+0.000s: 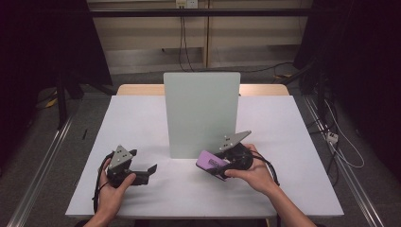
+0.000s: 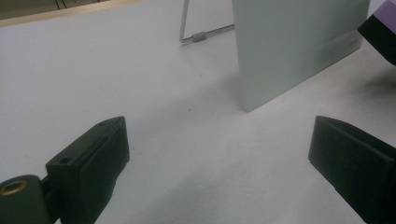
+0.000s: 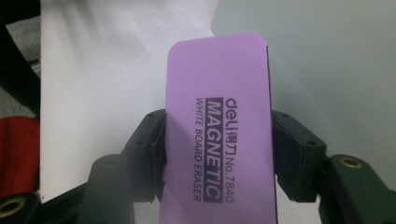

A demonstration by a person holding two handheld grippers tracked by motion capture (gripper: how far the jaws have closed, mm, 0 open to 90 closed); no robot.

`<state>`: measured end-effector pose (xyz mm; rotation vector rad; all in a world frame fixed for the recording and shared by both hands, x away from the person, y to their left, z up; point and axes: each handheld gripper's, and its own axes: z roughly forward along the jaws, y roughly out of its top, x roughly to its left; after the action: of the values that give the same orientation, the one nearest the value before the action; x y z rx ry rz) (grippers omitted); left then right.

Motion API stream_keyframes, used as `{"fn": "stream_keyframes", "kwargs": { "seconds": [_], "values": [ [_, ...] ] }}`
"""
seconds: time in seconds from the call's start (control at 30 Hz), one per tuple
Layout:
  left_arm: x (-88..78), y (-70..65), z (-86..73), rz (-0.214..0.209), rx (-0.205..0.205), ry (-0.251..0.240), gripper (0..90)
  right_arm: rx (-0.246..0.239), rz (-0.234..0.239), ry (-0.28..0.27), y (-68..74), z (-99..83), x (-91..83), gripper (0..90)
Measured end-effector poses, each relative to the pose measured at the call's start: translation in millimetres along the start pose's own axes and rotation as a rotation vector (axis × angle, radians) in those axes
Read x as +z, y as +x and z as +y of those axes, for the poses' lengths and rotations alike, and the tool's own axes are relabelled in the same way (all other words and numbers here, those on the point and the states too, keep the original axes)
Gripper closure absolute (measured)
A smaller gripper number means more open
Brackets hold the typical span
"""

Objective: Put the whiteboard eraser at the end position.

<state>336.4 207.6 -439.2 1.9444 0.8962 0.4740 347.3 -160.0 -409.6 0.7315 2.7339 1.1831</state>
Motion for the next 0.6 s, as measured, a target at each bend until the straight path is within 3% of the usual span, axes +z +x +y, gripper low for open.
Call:
{"fn": "stream_keyframes", "kwargs": {
  "seconds": [0.33,0.6],
  "values": [
    [-2.0,0.5,-0.3,0.010,-0.006,-0.003,5.2,-0.043,0.034,0.043,12.5,6.3,10.9,41.7],
    [-0.9,0.6,0.1,0.013,-0.010,0.000,5.2,-0.045,0.041,0.059,14.4,8.9,16.7,41.7]
  ]
}}
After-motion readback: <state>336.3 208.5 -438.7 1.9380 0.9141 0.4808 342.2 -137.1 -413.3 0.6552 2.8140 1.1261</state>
